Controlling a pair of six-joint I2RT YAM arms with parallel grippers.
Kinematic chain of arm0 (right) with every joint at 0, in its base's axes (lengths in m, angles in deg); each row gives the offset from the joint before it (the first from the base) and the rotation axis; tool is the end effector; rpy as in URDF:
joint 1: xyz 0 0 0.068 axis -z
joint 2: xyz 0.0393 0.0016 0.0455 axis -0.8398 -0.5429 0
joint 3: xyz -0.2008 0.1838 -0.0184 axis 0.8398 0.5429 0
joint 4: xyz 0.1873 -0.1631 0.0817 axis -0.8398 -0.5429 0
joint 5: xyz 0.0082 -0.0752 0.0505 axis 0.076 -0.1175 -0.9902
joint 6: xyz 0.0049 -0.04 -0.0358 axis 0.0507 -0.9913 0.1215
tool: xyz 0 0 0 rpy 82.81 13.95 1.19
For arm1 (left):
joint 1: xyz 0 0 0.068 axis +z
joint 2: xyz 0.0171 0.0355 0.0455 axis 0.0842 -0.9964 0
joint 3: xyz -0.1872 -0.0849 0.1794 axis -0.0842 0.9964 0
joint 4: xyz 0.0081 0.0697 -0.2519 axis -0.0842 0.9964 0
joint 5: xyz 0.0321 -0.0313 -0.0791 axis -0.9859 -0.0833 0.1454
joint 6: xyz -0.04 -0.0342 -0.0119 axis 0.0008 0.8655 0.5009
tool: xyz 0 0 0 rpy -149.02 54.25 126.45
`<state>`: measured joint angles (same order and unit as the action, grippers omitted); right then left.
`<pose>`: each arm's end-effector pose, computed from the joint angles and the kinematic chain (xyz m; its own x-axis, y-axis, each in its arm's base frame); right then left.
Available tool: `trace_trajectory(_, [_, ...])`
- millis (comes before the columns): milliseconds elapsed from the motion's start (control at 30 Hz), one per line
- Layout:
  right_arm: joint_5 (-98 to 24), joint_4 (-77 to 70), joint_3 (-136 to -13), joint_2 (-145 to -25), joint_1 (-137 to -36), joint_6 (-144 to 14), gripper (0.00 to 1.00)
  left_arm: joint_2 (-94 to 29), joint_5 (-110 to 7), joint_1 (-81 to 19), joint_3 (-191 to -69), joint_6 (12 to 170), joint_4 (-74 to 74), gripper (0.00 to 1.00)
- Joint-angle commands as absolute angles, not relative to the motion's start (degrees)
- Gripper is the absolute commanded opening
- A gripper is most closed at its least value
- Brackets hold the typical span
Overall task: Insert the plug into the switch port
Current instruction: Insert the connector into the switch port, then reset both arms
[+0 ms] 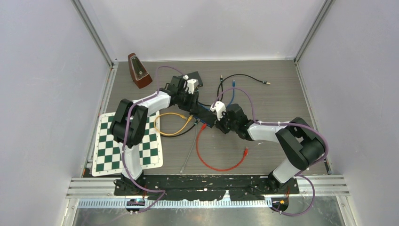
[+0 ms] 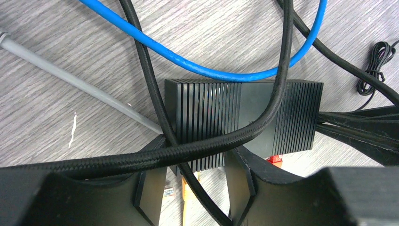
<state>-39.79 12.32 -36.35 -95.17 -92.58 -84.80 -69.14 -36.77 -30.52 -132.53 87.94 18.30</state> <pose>0.2443 0.1814 0.1478 -0.3419 -0.5126 -0.7876 -0.7785 0.6240 -0.0682 0.3671 -0.1920 0.1724 -0.8052 0.2343 -0.5448 0.4936 0.7740 -0.3966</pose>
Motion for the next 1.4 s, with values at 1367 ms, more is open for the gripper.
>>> trace_trajectory(1367, [-44.7,34.2,-43.2,-93.7,-94.5,-102.0,0.05,-69.8,-14.6,-40.0,-129.9,89.8,15.2,0.41])
